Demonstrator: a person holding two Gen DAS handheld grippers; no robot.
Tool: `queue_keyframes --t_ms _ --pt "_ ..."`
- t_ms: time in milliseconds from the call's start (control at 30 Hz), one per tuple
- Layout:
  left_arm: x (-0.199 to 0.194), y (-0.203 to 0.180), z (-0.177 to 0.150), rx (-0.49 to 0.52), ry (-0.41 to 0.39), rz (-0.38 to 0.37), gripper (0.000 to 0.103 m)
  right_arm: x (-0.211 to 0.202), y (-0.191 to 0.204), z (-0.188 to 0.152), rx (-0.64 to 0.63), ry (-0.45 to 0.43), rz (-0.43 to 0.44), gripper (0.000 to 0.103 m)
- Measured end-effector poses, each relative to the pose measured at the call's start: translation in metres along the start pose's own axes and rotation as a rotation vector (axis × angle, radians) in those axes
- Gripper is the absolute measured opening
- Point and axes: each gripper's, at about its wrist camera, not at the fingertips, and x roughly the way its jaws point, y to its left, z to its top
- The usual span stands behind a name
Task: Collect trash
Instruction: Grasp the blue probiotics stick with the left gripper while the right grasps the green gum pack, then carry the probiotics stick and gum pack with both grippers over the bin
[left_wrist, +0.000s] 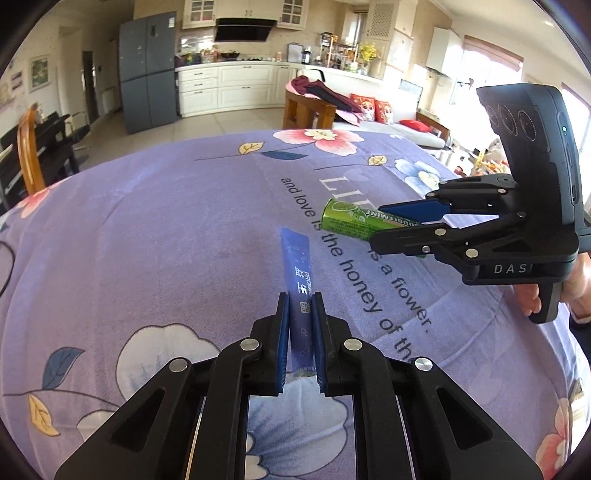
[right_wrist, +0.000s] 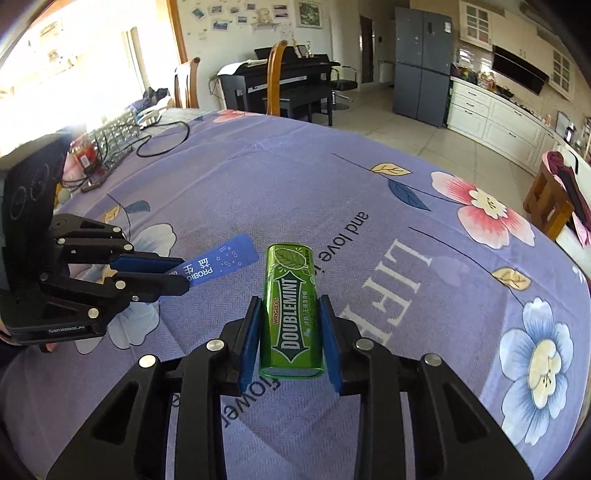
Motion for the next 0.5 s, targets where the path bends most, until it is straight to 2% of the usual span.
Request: queue_keyframes --t_ms 267,500 --pt "-0.024 -0.045 0.004 0.055 -0.072 -0.094 0.012 -0.081 0.003 -0.037 0.133 -0.06 -0.063 0.031" --pt "-0.076 -0.124 0.0 0.163 -0.181 -0.207 0.012 -0.189 0.028 -0.091 0.198 -0.141 -0.166 0.031"
